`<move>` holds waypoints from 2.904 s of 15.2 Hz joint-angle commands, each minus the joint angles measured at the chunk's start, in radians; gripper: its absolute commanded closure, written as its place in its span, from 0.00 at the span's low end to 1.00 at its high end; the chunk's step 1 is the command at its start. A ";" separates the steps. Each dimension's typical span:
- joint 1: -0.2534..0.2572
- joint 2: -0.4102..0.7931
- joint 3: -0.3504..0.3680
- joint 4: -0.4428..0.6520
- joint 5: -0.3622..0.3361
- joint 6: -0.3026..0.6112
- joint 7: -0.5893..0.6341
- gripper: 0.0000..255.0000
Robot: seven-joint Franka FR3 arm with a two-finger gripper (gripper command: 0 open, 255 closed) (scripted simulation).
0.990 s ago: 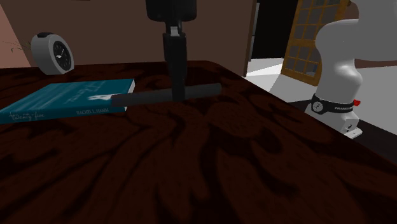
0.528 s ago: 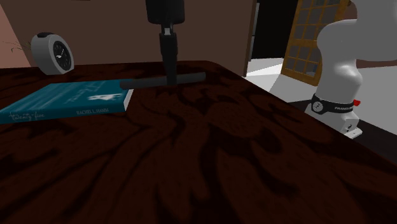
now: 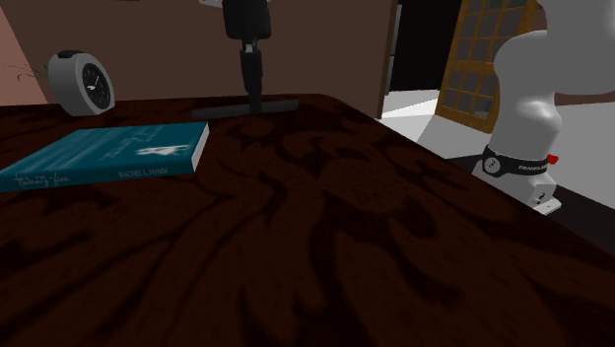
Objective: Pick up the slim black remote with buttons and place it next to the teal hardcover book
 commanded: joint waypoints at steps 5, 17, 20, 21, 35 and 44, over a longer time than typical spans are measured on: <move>-0.073 0.055 -0.052 0.079 0.003 -0.032 -0.126 1.00; -0.226 0.279 -0.133 0.408 0.018 -0.156 -0.353 1.00; -0.250 0.327 -0.141 0.470 0.022 -0.171 -0.382 1.00; -0.250 0.330 -0.141 0.460 0.022 -0.159 -0.383 1.00; -0.249 0.388 -0.138 0.360 0.030 -0.001 -0.397 1.00; -0.249 0.395 -0.137 0.354 0.031 0.012 -0.398 1.00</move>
